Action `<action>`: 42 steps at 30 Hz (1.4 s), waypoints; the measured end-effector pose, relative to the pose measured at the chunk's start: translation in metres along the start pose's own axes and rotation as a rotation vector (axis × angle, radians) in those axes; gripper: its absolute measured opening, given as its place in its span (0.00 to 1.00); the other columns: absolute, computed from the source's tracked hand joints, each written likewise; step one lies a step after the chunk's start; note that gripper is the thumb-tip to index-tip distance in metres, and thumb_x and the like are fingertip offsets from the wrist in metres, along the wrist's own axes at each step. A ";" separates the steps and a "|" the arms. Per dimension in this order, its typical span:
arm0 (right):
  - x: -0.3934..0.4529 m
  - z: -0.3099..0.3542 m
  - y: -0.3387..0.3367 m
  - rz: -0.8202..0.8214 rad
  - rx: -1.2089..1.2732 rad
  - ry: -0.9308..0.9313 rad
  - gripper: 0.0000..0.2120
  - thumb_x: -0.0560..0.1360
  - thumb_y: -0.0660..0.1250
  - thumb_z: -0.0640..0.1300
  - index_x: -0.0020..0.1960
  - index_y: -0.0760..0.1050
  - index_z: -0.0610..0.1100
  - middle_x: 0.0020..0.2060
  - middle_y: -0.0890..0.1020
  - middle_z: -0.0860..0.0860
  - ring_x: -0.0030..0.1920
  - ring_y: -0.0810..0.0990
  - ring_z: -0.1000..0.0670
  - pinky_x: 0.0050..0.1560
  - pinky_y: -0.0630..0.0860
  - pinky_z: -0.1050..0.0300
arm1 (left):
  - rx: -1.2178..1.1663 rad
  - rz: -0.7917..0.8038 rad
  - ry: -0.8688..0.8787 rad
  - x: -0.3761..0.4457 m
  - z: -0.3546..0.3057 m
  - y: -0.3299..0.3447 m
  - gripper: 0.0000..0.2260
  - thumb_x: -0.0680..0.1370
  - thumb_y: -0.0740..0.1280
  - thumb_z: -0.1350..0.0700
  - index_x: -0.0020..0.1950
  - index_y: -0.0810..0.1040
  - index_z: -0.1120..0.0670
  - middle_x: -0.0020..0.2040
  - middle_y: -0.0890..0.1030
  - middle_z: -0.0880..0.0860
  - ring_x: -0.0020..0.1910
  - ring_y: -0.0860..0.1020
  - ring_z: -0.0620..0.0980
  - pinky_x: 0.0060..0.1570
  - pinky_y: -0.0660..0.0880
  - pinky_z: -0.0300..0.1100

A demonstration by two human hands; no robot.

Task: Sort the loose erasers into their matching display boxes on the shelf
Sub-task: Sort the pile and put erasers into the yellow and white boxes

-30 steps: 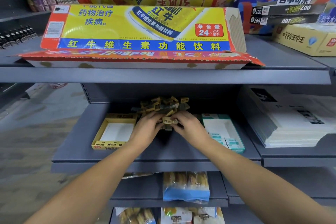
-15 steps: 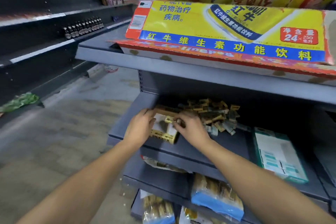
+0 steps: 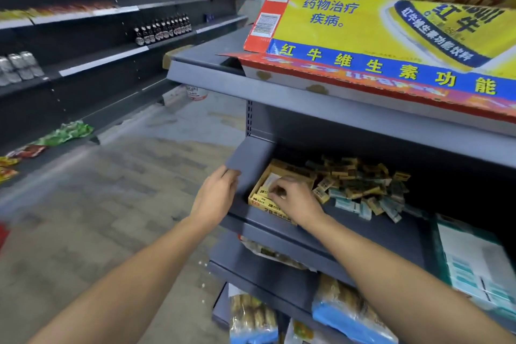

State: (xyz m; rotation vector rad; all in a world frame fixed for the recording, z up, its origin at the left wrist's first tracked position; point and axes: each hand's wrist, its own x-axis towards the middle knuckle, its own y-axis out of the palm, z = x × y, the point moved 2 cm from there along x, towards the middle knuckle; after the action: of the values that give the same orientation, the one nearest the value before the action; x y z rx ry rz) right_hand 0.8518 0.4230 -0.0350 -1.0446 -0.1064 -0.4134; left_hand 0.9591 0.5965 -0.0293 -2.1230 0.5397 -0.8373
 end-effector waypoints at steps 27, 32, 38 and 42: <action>-0.047 -0.036 -0.020 -0.273 0.123 0.395 0.09 0.76 0.66 0.39 0.55 0.80 0.41 0.48 0.82 0.46 0.49 0.80 0.48 0.50 0.78 0.55 | -0.003 0.095 0.097 0.003 -0.031 0.035 0.09 0.80 0.63 0.56 0.56 0.81 0.56 0.51 0.78 0.52 0.46 0.79 0.56 0.45 0.76 0.49; -0.042 -0.030 -0.007 -0.259 0.160 0.407 0.11 0.76 0.65 0.39 0.57 0.80 0.41 0.50 0.82 0.47 0.50 0.79 0.51 0.53 0.77 0.57 | -0.006 0.096 0.068 0.004 -0.023 0.028 0.10 0.80 0.63 0.57 0.56 0.80 0.58 0.54 0.78 0.52 0.47 0.79 0.54 0.45 0.75 0.46; -0.036 -0.019 -0.001 -0.267 0.162 0.383 0.10 0.76 0.66 0.38 0.57 0.79 0.40 0.49 0.81 0.47 0.50 0.79 0.48 0.53 0.77 0.53 | 0.054 0.072 0.059 0.003 -0.013 0.021 0.09 0.79 0.63 0.55 0.55 0.81 0.56 0.52 0.79 0.51 0.47 0.79 0.53 0.43 0.76 0.47; -0.044 -0.025 -0.011 -0.286 0.142 0.364 0.10 0.77 0.67 0.40 0.57 0.79 0.42 0.49 0.81 0.47 0.48 0.79 0.50 0.51 0.76 0.57 | 0.109 0.001 0.109 0.006 -0.026 0.024 0.08 0.78 0.65 0.55 0.52 0.82 0.55 0.51 0.79 0.52 0.47 0.78 0.55 0.44 0.76 0.48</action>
State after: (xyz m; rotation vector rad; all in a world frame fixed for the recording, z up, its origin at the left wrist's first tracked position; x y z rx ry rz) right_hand 0.8045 0.4091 -0.0508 -0.8015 0.0414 -0.8375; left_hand 0.9428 0.5646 -0.0337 -1.9866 0.5388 -0.9640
